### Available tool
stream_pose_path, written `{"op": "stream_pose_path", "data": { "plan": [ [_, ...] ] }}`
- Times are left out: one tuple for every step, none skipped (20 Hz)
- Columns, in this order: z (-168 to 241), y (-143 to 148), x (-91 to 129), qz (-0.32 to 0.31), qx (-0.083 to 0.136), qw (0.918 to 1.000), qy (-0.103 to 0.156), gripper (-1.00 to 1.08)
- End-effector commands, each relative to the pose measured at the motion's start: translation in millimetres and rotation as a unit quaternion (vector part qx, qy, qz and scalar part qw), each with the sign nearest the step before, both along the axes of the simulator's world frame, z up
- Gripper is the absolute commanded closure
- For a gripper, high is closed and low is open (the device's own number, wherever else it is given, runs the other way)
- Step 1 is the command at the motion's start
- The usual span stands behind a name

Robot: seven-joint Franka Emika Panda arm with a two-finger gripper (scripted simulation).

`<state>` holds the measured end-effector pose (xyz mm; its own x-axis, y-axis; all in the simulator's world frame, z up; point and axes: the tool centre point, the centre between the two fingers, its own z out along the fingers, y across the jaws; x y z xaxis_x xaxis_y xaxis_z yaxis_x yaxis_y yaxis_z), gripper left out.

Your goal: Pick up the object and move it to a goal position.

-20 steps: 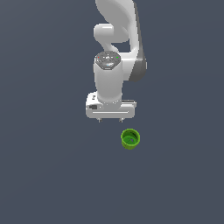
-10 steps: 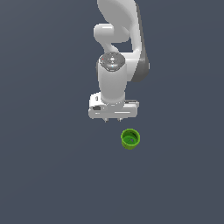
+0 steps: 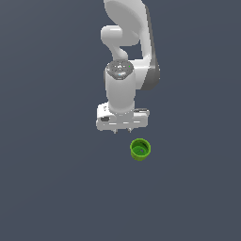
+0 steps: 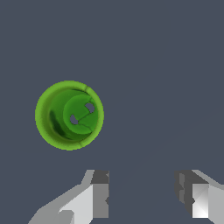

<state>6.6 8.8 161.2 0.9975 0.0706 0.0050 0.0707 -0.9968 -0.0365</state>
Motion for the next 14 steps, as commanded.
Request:
{"op": "stream_pose_path", "data": {
  "plan": [
    [-5, 2, 2, 0.013, 0.006, 0.9999, -0.005, -0.2],
    [-7, 3, 3, 0.019, 0.01, 0.9997, -0.008, -0.2],
    [-9, 5, 4, 0.026, 0.013, 0.9995, -0.011, -0.2],
    [-12, 6, 5, 0.033, 0.017, 0.9992, -0.014, -0.2],
    [-15, 7, 6, 0.04, 0.021, 0.9988, -0.018, -0.2],
    [-17, 9, 7, 0.048, 0.025, 0.9983, -0.022, -0.2],
    [-20, 10, 8, 0.057, 0.029, 0.9976, -0.027, -0.2],
    [-23, 12, 9, 0.066, 0.033, 0.9968, -0.031, -0.2],
    [-26, 13, 10, 0.075, 0.038, 0.9958, -0.036, -0.2],
    [-29, 15, 12, 0.084, 0.042, 0.9947, -0.042, -0.2],
    [-32, 17, 13, 0.093, 0.047, 0.9934, -0.048, -0.2],
    [-35, 18, 14, 0.102, 0.051, 0.9921, -0.053, -0.2],
    [-38, 20, 16, 0.111, 0.055, 0.9906, -0.059, -0.2],
    [-40, 21, 17, 0.119, 0.06, 0.9889, -0.065, -0.2]
  ]
}}
